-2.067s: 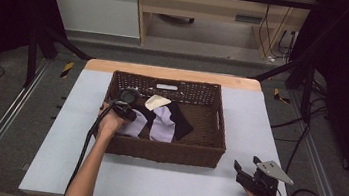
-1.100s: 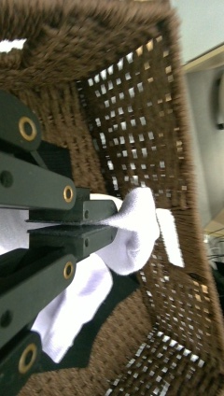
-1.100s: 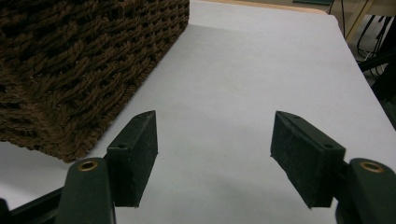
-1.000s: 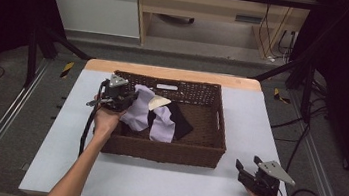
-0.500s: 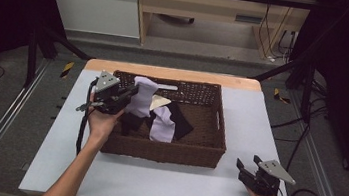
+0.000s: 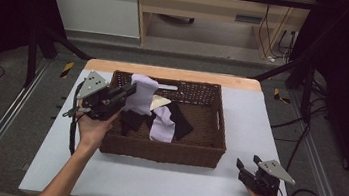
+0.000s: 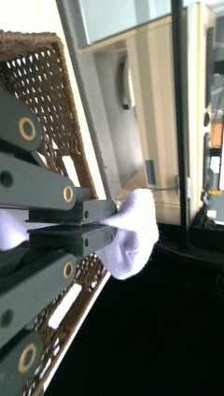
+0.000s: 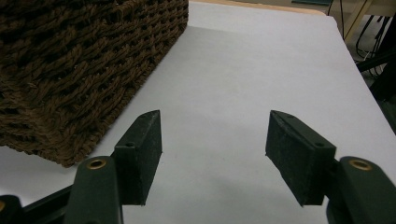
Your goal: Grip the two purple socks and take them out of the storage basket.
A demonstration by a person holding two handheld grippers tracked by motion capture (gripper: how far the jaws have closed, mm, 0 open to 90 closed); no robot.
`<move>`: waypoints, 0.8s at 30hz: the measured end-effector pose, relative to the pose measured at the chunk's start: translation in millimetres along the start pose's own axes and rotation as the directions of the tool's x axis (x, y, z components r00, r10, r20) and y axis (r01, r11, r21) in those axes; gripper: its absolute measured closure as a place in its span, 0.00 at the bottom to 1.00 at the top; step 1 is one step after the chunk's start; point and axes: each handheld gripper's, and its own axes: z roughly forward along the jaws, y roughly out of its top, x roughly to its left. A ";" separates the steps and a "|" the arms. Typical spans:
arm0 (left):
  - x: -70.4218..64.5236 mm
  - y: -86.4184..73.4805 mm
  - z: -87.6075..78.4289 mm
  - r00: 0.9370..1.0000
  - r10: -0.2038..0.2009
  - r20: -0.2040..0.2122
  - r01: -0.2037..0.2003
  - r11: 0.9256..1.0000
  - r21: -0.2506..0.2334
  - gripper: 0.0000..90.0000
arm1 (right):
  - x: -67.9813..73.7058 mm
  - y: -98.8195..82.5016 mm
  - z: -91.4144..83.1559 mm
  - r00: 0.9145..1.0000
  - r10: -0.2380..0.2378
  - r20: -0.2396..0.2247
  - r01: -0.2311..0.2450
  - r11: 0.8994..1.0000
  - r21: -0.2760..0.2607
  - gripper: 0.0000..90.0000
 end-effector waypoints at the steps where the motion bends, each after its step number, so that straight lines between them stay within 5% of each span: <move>1: -2.7 0.9 -3.7 1.000 0.002 0.005 -0.002 1.000 -0.006 0.96 | -0.1 0.0 -0.1 1.000 -0.002 0.001 0.002 1.000 -0.001 0.40; 24: -36.0 -5.6 -78.8 0.992 0.030 0.122 -0.021 0.997 -0.076 0.96 | 0.8 0.0 -4.0 1.000 0.002 0.003 -0.002 1.000 -0.003 0.43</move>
